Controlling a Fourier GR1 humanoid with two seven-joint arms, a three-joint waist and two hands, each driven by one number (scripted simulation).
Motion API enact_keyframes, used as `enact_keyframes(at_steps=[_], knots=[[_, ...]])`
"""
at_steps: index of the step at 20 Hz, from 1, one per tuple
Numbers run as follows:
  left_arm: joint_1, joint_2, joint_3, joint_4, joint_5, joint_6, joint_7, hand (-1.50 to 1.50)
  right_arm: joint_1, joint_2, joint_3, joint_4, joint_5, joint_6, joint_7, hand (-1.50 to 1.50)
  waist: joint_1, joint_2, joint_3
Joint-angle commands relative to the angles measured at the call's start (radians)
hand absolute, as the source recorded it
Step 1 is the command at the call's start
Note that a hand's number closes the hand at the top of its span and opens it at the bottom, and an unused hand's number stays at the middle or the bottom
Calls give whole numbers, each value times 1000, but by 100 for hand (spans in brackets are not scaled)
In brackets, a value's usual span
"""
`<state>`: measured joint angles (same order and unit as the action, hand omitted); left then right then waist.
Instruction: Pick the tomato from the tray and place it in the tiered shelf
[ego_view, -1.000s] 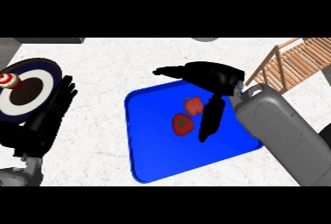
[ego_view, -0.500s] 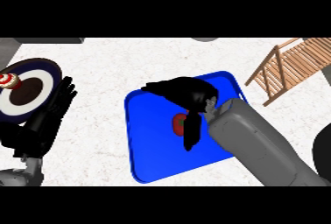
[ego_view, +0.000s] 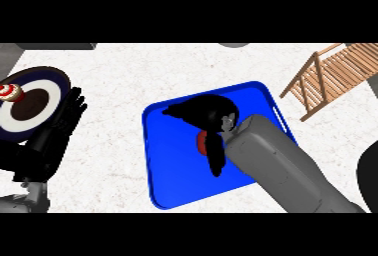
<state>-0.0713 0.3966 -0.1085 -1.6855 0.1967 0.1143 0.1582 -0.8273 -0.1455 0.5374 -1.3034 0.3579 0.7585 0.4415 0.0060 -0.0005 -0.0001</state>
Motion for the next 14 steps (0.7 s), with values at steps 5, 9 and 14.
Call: enact_keyframes(at_steps=[5,9,14], knots=[[3,-13,30,-40,-24,-26,48,0,-1,33,16,-8,139,51,37,-150,1,0,0],[0,-50,27,-6,-52,-21,13,0,39,-36,45,16,254,2,-60,-150,-1,1,0],[-45,-77,51,71,-67,-58,-23,0,52,2,4,31,298,60,-29,-150,-4,1,0]])
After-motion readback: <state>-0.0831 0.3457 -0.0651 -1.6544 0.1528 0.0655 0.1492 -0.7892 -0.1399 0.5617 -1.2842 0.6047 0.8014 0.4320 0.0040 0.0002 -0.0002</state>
